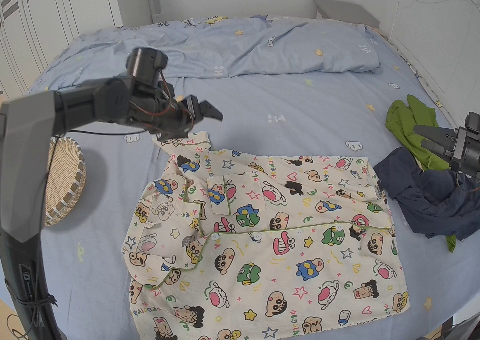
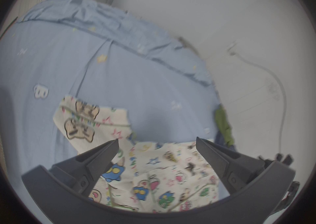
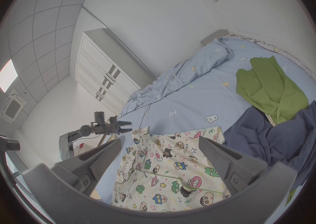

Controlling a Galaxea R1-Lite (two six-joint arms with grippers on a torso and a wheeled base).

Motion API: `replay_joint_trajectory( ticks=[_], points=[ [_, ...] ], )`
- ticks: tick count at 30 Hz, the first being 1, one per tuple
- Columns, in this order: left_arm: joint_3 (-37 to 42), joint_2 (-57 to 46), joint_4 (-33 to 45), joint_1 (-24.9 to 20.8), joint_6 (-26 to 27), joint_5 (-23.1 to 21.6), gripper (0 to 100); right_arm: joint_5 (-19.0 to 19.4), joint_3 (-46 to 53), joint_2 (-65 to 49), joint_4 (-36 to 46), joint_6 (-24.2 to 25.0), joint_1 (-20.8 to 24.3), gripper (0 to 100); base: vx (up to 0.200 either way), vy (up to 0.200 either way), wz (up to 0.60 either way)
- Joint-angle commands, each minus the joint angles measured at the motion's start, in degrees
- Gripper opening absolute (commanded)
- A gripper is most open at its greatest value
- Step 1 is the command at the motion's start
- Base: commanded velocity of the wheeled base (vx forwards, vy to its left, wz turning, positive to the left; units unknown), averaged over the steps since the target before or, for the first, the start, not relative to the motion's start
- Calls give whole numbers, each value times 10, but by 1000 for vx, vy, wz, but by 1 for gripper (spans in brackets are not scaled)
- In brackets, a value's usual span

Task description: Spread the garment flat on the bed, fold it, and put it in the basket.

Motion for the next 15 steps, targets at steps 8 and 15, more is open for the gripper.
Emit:
replay_joint_trajectory(
  ticks=[8, 15],
  points=[
    [-6, 91, 28, -10, 9, 23, 100, -4, 2, -1, -3, -2, 3, 100, 0, 0, 0],
    [-6, 8, -4, -9, 7, 22, 100, -3, 8, -1, -4, -2, 4, 100, 0, 0, 0]
  ],
)
